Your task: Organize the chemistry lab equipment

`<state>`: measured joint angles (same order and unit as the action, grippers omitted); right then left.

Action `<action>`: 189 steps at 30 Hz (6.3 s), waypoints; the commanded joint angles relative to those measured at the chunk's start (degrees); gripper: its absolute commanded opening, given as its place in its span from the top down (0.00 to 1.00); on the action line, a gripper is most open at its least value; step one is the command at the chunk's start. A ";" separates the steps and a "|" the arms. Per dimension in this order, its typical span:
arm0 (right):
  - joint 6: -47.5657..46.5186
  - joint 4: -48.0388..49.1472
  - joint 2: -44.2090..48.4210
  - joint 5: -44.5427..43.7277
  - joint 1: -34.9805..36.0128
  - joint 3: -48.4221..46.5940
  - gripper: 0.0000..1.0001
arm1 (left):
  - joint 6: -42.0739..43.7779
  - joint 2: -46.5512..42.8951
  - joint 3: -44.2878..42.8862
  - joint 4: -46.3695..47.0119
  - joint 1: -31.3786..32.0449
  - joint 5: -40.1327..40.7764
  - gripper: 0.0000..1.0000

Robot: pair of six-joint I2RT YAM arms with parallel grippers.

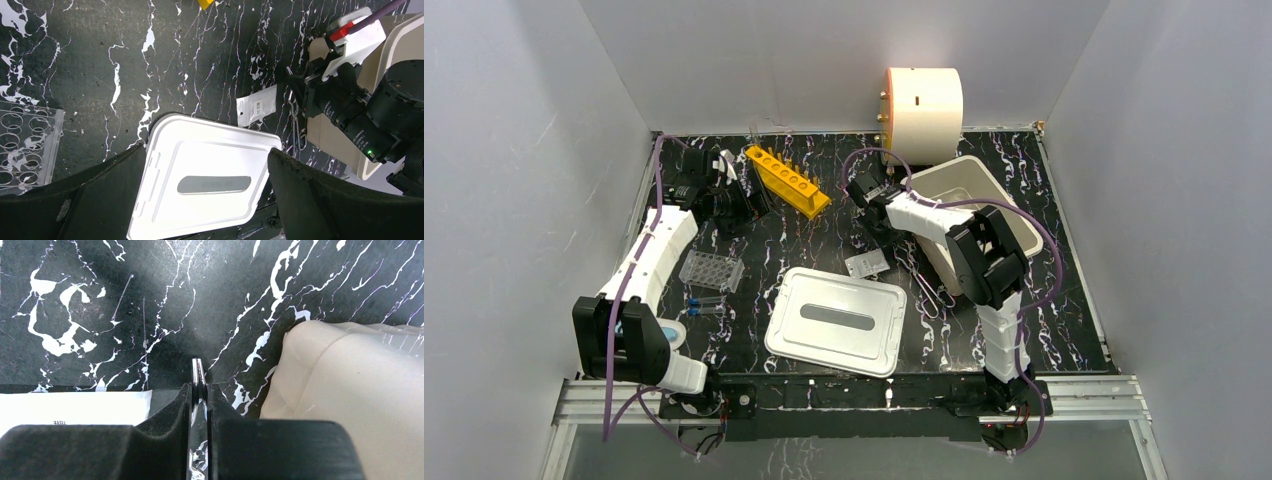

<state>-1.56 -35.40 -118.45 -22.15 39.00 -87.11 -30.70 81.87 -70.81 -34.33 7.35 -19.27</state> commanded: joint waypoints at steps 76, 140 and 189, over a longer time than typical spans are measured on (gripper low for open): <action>26.11 19.95 40.62 49.14 -15.80 17.30 0.18 | -18.23 13.15 -10.15 45.61 27.01 -3.13 1.00; -16.55 21.66 37.04 -25.77 -16.38 16.84 1.00 | -13.61 6.71 -2.21 30.51 18.23 -15.22 0.27; -21.93 14.21 30.25 8.81 -33.59 23.76 0.80 | -15.07 7.14 -1.10 27.58 17.25 -18.25 0.27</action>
<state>-24.60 -21.37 -88.31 -14.57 5.45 -60.55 -45.39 91.18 -70.76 -6.48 24.91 -35.09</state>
